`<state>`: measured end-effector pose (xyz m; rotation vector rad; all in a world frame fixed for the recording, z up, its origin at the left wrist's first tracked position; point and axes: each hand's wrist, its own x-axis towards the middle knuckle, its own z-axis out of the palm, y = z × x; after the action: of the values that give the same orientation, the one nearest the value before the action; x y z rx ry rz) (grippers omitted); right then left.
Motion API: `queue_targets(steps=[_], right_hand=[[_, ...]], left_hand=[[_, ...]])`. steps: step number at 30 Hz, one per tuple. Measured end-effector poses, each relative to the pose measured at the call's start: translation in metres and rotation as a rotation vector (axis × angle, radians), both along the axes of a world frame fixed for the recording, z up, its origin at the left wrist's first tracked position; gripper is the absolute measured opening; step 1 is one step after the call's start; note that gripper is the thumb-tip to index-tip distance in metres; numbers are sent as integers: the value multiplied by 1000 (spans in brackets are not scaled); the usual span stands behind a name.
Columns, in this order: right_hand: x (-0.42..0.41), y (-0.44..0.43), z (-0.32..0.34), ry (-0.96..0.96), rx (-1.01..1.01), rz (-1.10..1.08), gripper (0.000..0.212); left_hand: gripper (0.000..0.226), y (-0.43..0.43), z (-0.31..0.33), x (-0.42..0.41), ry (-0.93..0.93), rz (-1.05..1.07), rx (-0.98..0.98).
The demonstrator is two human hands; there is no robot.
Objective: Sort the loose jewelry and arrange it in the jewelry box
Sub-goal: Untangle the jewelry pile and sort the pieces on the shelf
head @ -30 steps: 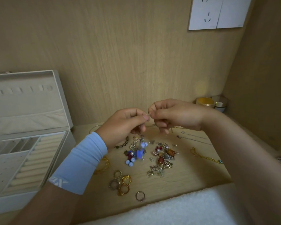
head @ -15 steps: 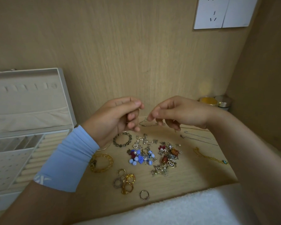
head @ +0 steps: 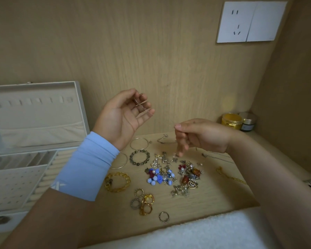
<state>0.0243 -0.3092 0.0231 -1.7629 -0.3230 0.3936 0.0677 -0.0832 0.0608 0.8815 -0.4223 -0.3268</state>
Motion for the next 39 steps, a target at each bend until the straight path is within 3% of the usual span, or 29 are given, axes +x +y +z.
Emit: queue_targets(steps=[7,11,15,20,25,29,33,39], right_hand=[[-2,-24,-3,28,-73,-132,19],[-2,-33,-1,-8,-173,-313,20],[3,-33,5,-103,-414,-434,22],[27,-17,3,-173,-724,-338,16],[45,-11,-8,-194,-894,-292,19],[47,-10,-24,-191,-944,-272,26],[46,-7,-32,-217,-897,-239,17],[45,-10,-20,-172,-859,-159,27]], left_hand=[[24,-2,-9,13,102,98,57],[18,-12,-22,22,29,168,265],[15,-29,-38,31,-75,152,606],[21,-53,-49,38,-345,106,1047],[18,-66,-59,47,-404,28,1182],[15,-67,-68,51,-544,-21,1343],[16,-57,-75,53,-633,-72,1452],[22,-46,-73,60,-694,8,1456]])
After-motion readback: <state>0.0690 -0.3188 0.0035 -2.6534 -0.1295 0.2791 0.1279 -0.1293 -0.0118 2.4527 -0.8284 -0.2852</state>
